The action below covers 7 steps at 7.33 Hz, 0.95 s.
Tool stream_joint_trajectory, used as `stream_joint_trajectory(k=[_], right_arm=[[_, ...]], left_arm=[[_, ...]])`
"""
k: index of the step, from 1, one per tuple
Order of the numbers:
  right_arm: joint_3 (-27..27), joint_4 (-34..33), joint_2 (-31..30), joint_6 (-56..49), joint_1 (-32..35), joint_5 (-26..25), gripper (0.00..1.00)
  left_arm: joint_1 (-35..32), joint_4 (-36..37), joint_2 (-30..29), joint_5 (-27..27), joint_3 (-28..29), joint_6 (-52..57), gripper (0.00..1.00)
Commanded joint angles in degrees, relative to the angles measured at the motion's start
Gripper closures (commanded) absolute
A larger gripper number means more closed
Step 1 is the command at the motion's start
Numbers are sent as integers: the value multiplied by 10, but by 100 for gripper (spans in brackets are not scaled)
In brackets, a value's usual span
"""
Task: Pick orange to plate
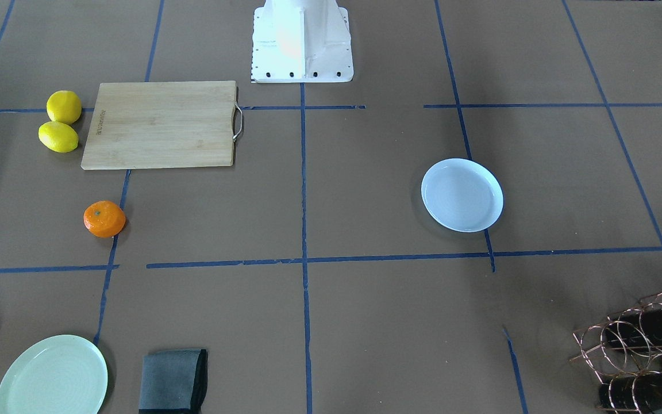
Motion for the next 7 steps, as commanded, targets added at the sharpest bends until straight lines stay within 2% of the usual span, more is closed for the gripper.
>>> stream_joint_trajectory(k=[1,4,5,6,7], right_arm=[[0,0,0,0,-1,0,0],[8,1,3,1,0,1,0],[15,0,3,0,0,0,0],[15,1,3,0,0,-1,0],[10,40,-1,5,0,0,0]], left_arm=[[0,0,0,0,-7,-1,0],[0,-1,-4,8,-19,1,0],[2,-6,-8,40,-19,-2,0],[1,-25,-16,50,-24,-3,0],[1,-64,-16,50,-25,-1,0]])
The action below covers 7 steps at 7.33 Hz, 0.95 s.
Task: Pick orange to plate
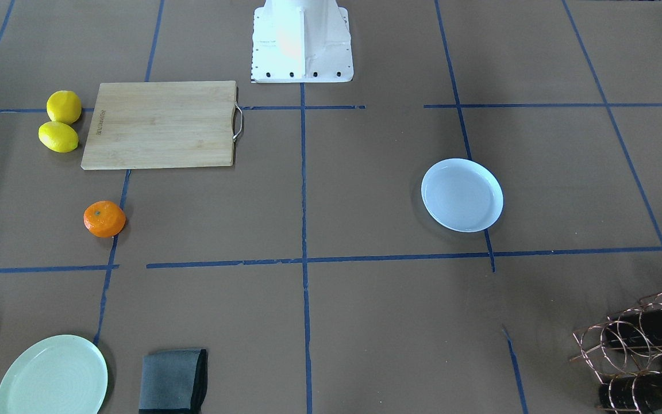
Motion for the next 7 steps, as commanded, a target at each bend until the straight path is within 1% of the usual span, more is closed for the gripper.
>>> stream_joint_trajectory(k=[1,2,3,4,5,6,7], right_arm=[[-4,86,-12,8,0,1,0],[-2,140,-15,14,0,0,0],[1,161,-13,35,-1,3,0],[3,164,-12,48,-1,5,0],[2,164,-8,48,-1,6,0],[1,164,-11,48,-1,16,0],[0,164,-13,47,-1,20,0]], left_arm=[[1,-103,-4,6,10,-1,0],[1,-202,-21,7,22,-1,0],[0,-298,-17,7,21,-5,0],[3,-343,-27,2,38,-66,0],[3,-374,-24,-1,32,-134,0],[9,-426,-14,-18,40,-129,0],[38,-476,18,-74,43,-143,0]])
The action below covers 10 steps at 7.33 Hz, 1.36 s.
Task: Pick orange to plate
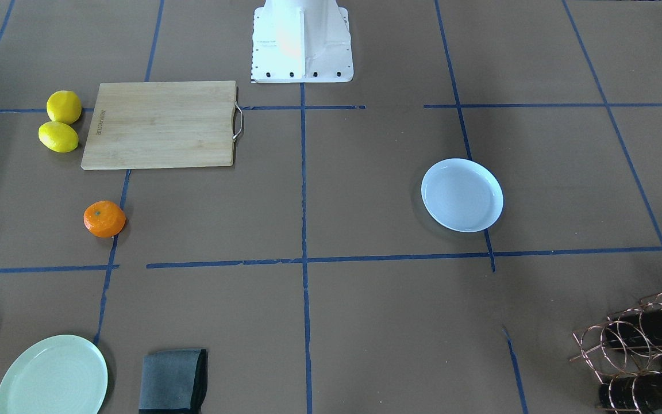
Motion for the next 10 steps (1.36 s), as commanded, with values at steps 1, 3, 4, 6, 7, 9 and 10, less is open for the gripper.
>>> stream_joint_trajectory(k=[1,3,4,6,7,9,10], right_arm=[[-2,1,-4,-1,0,7,0],[-4,1,-5,-1,0,7,0],[-2,1,-9,-2,0,7,0],[-7,20,-10,0,0,6,0],[-16,42,-16,0,0,6,0],[-35,75,-21,1,0,6,0],[-36,78,-23,1,0,6,0]], left_arm=[[51,-71,34,-62,4,-90,0],[105,-79,44,-41,3,-227,0],[155,-103,44,5,3,-309,0],[278,-160,40,129,3,-488,0],[337,-159,30,186,5,-549,2],[435,-154,0,280,24,-660,14],[468,-153,-36,317,60,-700,16]])
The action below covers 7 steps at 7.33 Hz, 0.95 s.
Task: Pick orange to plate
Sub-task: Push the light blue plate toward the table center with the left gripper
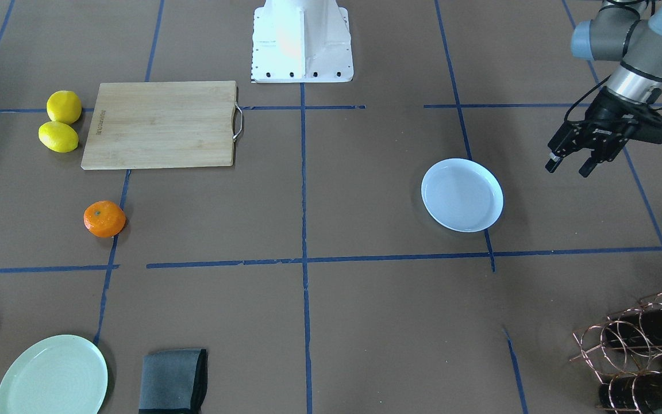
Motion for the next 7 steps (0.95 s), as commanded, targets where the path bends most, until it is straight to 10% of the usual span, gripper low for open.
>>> stream_joint_trajectory(k=[1,7], right_arm=[[-5,10,-4,0,0,0,0],[-6,9,-4,1,0,-1,0]], left_arm=[[74,1,-71,77,70,-86,17],[99,1,-96,90,82,-100,42]])
